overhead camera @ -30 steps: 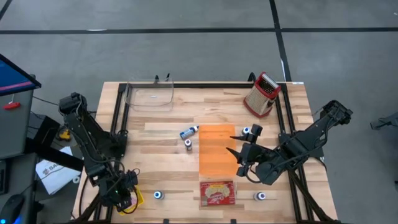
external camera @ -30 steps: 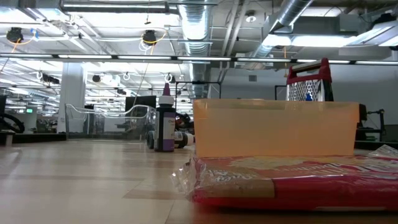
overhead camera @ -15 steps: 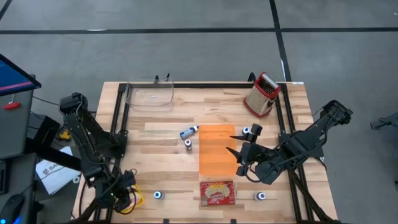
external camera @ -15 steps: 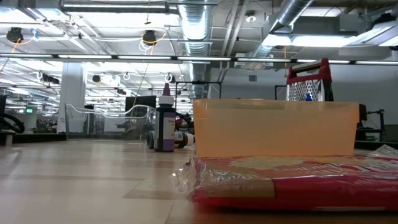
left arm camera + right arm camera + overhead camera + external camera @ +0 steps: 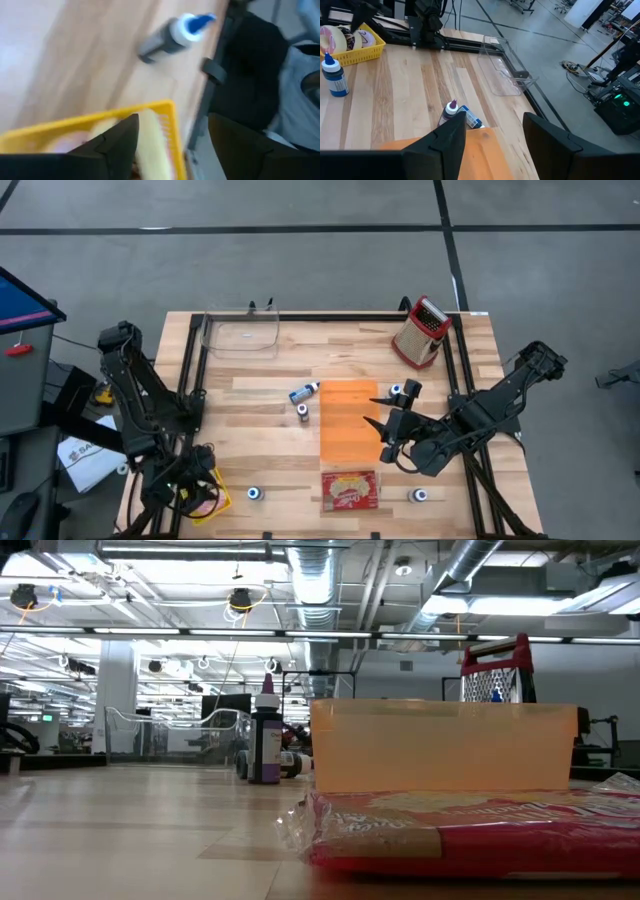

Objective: Pick & Place Food Item
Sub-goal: Adjust the yellow basket

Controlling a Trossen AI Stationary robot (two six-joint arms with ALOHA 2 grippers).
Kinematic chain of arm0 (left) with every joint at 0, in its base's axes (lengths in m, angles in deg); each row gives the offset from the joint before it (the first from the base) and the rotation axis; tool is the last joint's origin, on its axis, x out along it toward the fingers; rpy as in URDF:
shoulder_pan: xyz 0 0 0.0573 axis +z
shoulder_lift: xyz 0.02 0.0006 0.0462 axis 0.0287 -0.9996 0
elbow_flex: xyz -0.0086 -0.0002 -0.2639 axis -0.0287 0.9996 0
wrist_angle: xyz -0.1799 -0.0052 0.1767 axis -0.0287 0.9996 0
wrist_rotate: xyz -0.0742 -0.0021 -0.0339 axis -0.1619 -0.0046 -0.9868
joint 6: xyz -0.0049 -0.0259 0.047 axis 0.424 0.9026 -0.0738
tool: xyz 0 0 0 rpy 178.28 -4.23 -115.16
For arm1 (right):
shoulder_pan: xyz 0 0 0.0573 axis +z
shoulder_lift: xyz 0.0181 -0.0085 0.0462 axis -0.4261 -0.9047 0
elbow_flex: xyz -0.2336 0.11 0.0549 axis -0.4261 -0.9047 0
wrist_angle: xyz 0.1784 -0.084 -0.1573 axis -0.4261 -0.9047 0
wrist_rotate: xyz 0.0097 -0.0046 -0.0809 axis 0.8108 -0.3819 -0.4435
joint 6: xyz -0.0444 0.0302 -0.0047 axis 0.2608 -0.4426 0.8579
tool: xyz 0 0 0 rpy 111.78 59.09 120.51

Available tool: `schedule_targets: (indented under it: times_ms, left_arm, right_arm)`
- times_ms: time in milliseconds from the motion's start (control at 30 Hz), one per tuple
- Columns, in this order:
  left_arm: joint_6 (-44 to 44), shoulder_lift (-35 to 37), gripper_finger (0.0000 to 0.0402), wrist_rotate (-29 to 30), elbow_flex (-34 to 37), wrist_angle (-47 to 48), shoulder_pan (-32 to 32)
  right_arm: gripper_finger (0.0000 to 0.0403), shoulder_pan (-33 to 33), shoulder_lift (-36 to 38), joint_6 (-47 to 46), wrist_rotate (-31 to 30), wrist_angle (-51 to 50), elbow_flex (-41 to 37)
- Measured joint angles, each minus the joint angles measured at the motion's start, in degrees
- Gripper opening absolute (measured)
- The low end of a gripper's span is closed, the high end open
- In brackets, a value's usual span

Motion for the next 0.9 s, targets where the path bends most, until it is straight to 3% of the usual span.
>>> schedule_targets:
  times_ms: [133,467,900]
  left_arm:
    - [-0.3,-1.6,0.0183,-1.9,0.0,2.4,4.7]
    - [-3.1,-8.1,0.0011,-12.3,0.0,0.5,14.5]
    - [-3.3,-15.8,0.0001,-20.9,0.0,-9.3,15.3]
  right_arm:
    - [0.0189,0.0,0.0,0.0,0.0,0.0,0.0]
    - [0.0189,0.0,0.0,0.3,-0.1,-0.4,0.0]
    - [0.0189,0.0,0.0,0.7,-0.3,-0.8,0.0]
